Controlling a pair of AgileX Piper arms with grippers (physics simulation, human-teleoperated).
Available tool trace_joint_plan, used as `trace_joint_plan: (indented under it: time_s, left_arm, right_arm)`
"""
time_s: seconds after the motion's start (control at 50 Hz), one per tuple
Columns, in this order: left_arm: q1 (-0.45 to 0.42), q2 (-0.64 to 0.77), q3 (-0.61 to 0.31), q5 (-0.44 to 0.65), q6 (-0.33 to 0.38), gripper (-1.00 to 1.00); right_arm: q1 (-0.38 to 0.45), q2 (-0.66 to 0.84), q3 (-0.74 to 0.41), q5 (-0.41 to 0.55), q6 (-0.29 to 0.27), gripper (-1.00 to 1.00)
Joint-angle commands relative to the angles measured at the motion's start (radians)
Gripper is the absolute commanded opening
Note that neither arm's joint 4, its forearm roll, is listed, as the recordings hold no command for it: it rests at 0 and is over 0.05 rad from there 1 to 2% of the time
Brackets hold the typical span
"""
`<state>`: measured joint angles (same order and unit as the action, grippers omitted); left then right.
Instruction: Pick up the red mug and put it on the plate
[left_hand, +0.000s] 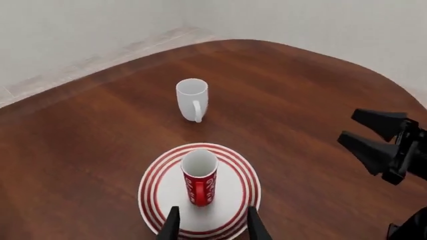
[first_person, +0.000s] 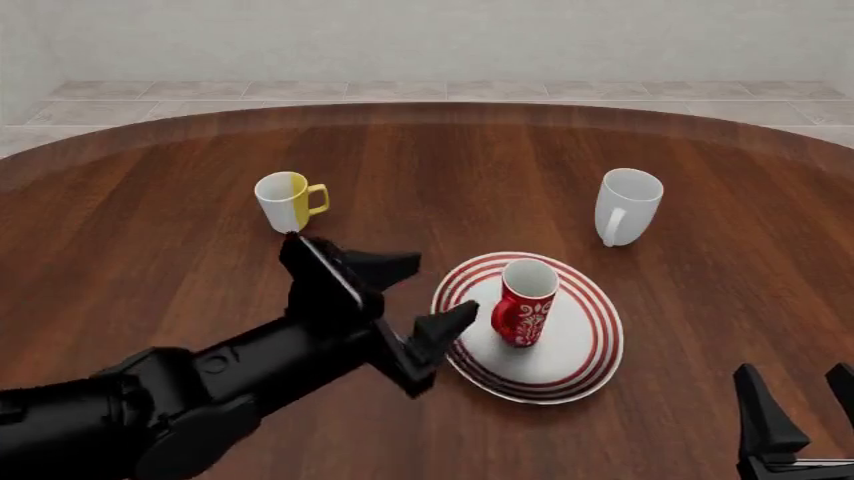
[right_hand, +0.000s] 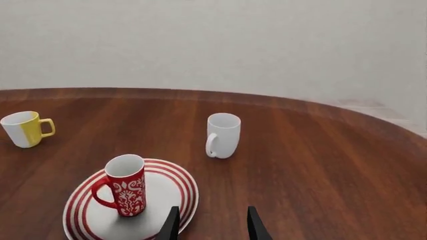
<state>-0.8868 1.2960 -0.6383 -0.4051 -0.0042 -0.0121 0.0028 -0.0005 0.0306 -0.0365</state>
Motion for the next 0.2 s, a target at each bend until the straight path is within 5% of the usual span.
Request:
trace_joint_plan:
  time_s: [0.02,0.2]
  left_arm:
    - [0.023,-0.374,0.105,0.192,0.014,1.00]
    - [0.077,-0.608,0.159,0.334,0.029,1.00]
  right_arm:
    - [0.003,-0.003,0.000,-0.005,-0.015,1.00]
    - [0.001,-0.003,-0.002,-0.007,-0.023,1.00]
